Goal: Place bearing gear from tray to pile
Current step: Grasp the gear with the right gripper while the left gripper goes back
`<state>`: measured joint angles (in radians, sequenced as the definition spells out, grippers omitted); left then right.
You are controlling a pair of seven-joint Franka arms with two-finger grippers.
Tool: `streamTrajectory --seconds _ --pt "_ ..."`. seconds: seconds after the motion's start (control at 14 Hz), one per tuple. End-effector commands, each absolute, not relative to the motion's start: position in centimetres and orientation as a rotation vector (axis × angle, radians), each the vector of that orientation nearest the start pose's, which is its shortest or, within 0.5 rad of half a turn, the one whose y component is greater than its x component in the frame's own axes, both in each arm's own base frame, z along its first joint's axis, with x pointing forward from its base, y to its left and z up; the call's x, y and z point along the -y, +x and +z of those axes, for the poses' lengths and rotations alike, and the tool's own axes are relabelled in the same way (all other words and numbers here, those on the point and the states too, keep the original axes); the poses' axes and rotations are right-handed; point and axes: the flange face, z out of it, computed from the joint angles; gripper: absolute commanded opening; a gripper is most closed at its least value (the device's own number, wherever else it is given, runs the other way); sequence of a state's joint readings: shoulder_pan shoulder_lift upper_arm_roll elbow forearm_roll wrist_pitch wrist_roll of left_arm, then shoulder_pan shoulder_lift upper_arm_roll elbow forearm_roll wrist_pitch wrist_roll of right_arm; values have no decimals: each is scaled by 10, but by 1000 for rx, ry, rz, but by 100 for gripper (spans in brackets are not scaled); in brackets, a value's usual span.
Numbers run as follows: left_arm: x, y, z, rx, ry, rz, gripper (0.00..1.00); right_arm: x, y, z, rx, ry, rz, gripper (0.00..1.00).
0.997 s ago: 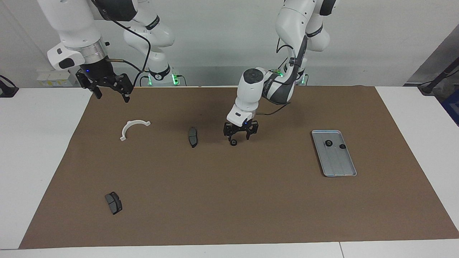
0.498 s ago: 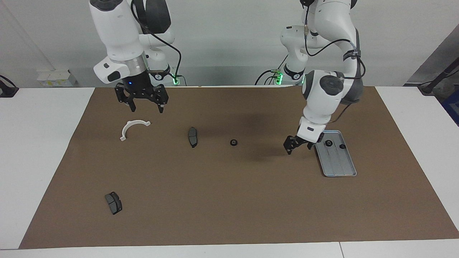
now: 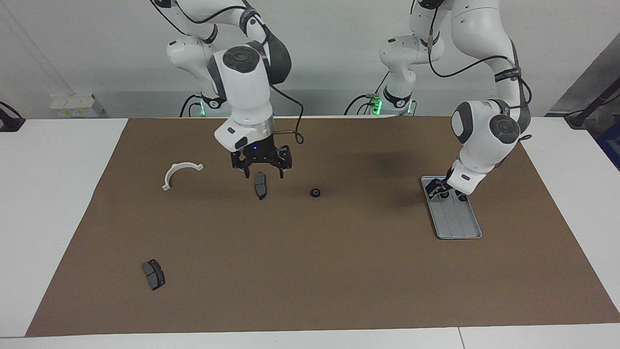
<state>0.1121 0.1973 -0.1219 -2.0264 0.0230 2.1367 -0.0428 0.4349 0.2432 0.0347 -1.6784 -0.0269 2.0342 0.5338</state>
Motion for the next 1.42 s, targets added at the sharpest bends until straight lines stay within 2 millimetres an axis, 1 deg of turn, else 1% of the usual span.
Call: streamTrajectory --seconds 0.0,0.14,0.21,0.36,0.43,0.5,0.57,0.71,0.78,0.85,1.0,1.14,1.35 --pt "-23 550 338 1 -3131 71 89 -320 577 442 -58 -3087 -187 100" --pt "-29 538 321 45 -3130 -25 86 -340 575 417 -31 -3079 -192 100" --pt "-28 537 320 51 -3130 -54 83 -352 570 406 -9 -3084 -177 100" --pt "-28 539 320 106 -3130 -74 78 -375 563 372 -20 -3096 -158 100" --pt "-27 539 320 120 -3130 -79 76 -383 561 357 -9 -3109 -164 100" --pt "-25 540 319 115 -3130 -79 76 -386 558 345 -8 -3118 -156 100" --pt "-21 540 318 111 -3131 -77 76 -385 556 339 -11 -3118 -153 100" --pt "-17 539 317 116 -3132 -72 73 -384 552 333 -25 -3110 -160 95" --pt "-16 538 315 113 -3132 -65 72 -389 545 326 -35 -3106 -162 93" --pt "-12 534 312 101 -3132 -53 72 -399 532 317 -16 -3104 -160 92" --pt "-11 529 305 93 -3132 -48 68 -397 522 306 -15 -3103 -157 85" --pt "-11 526 302 92 -3133 -45 57 -396 518 302 -28 -3108 -145 82" --pt "-11 522 299 92 -3132 -24 25 -403 506 300 -40 -3112 -133 80"
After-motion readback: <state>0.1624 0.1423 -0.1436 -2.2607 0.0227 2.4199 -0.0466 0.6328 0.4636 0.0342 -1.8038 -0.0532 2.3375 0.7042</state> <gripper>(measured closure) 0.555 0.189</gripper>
